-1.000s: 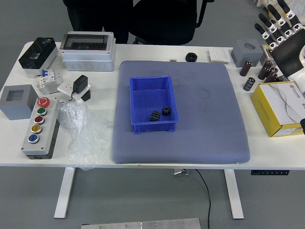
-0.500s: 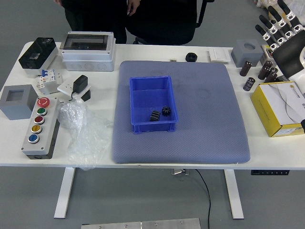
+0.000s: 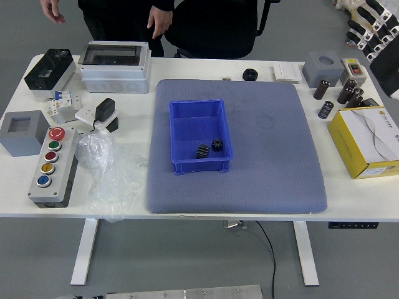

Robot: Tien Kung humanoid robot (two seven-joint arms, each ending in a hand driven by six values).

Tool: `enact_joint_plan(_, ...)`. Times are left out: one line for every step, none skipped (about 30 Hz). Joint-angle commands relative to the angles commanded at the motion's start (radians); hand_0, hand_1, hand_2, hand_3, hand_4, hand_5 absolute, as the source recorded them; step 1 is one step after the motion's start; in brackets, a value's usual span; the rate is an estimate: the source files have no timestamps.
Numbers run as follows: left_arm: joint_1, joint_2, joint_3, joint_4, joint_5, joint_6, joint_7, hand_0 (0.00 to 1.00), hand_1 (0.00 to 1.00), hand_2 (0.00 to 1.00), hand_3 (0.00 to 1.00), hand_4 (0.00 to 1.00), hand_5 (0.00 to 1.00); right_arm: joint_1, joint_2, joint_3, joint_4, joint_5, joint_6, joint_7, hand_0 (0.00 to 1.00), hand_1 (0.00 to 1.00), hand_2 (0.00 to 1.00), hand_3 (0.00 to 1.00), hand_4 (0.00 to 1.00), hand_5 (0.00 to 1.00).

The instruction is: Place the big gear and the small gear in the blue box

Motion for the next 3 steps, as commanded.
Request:
enact_joint_plan(0.000,0.000,-0.006,-0.002,0.011,0.000,0.000,0.859,0.838,0.841,0.849,0.756,0.691,0.001,-0.001,0.001,0.000,-0.015,-0.001,-0.003,0.998,0.921,0.982,0.938,0.820,0.998)
enact_joint_plan(0.001,-0.002,-0.010,-0.003,0.018,0.000,0.000,0.859,0.838,0.841,0.849,0.756,0.691,0.002,-0.004,0.005,0.001,-0.036,-0.003,-0.009,0.998,0.921,0.982,0.938,0.820,0.998)
enact_joint_plan(0.002,-0.003,-0.011,-0.003,0.022,0.000,0.001,0.859,0.838,0.841,0.849,0.756,0.691,0.003,-0.006,0.007,0.002,-0.054,-0.004,-0.014,0.998,0.921,0.982,0.938,0.820,0.998)
